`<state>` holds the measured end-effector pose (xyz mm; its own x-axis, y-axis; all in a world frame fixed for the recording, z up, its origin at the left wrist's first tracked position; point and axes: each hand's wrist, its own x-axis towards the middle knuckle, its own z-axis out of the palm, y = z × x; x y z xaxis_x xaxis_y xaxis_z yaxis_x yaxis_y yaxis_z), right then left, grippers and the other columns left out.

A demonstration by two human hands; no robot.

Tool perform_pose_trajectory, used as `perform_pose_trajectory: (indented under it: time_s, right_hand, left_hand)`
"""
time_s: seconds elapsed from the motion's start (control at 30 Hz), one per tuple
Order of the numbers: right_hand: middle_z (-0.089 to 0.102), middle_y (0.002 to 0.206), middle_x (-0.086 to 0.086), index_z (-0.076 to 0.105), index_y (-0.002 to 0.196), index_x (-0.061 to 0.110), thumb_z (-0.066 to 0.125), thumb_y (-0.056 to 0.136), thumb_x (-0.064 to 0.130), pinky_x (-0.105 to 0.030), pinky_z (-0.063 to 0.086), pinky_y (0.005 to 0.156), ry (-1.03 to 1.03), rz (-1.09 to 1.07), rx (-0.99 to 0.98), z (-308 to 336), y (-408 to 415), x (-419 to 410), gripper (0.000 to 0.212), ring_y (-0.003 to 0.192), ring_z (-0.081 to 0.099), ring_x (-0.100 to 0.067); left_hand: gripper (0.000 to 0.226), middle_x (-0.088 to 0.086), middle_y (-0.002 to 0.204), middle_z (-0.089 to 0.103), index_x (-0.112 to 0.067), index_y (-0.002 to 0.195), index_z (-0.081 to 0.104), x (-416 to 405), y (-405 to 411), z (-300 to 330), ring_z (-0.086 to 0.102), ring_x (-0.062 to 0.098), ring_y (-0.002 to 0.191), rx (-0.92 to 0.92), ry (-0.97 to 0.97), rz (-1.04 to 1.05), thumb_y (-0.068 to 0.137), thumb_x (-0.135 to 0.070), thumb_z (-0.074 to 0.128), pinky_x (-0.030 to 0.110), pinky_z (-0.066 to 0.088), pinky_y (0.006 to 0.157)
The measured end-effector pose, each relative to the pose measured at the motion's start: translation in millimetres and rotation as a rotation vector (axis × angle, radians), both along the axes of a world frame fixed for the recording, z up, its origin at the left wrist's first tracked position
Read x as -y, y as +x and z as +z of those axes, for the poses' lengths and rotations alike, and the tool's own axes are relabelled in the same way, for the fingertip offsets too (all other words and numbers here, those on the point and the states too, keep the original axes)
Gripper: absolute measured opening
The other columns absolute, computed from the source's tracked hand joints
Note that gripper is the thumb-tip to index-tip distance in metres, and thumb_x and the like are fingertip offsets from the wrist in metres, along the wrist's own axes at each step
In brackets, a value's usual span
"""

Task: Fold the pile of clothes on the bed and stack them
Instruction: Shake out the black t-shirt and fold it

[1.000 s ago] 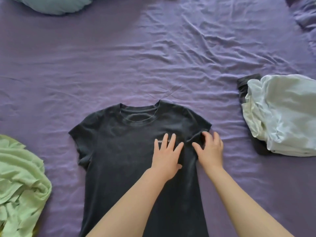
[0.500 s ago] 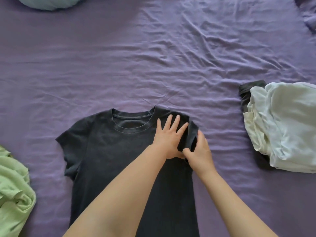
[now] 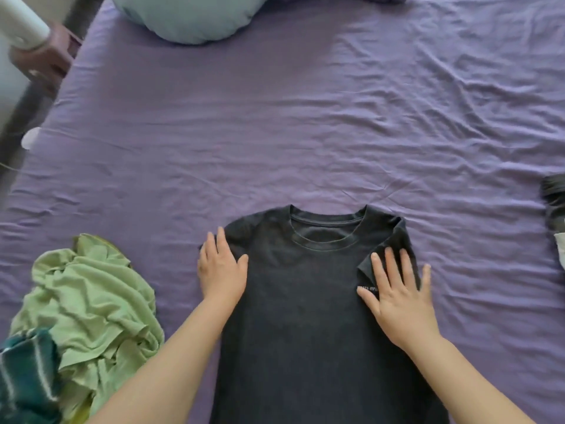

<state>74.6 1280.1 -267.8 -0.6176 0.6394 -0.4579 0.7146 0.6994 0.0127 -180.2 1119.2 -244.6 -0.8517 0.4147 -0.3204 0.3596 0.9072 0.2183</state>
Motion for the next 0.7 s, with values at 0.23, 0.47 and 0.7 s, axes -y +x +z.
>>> perform_pose_trajectory:
  time_s: [0.23,0.47,0.7]
  right_hand:
    - [-0.003,0.161,-0.007,0.003,0.152,0.028,0.021,0.095,0.059,-0.059,-0.009,0.112,-0.097,0.268,-0.18,15.5,-106.2,87.0,0.068,0.14,-0.025,-0.033]
    - [-0.018,0.159,-0.006,-0.01,0.15,0.029,0.028,0.095,0.06,-0.064,-0.01,0.109,-0.137,0.254,-0.116,0.5,-166.2,127.5,0.074,0.142,-0.025,-0.033]
    - [-0.014,0.159,-0.01,-0.003,0.152,0.025,0.029,0.096,0.056,-0.058,0.0,0.114,-0.108,0.091,-0.094,8.3,-162.3,123.5,0.072,0.145,-0.018,-0.032]
  left_hand:
    - [0.079,0.008,0.138,0.042,-0.025,0.144,0.034,15.6,-46.6,1.8,0.035,0.03,0.13,0.173,-0.066,0.157,0.078,-0.049,0.07,0.041,0.036,0.103]
    - [0.063,0.012,0.131,0.05,-0.016,0.125,0.053,36.6,-83.1,-4.0,0.048,0.029,0.122,0.372,0.105,0.235,0.072,-0.039,0.08,0.038,0.04,0.103]
    - [0.019,0.01,0.094,0.061,-0.013,0.096,0.043,36.4,-63.3,19.6,0.058,0.033,0.094,0.3,0.261,0.017,0.094,-0.029,0.054,0.035,0.04,0.071]
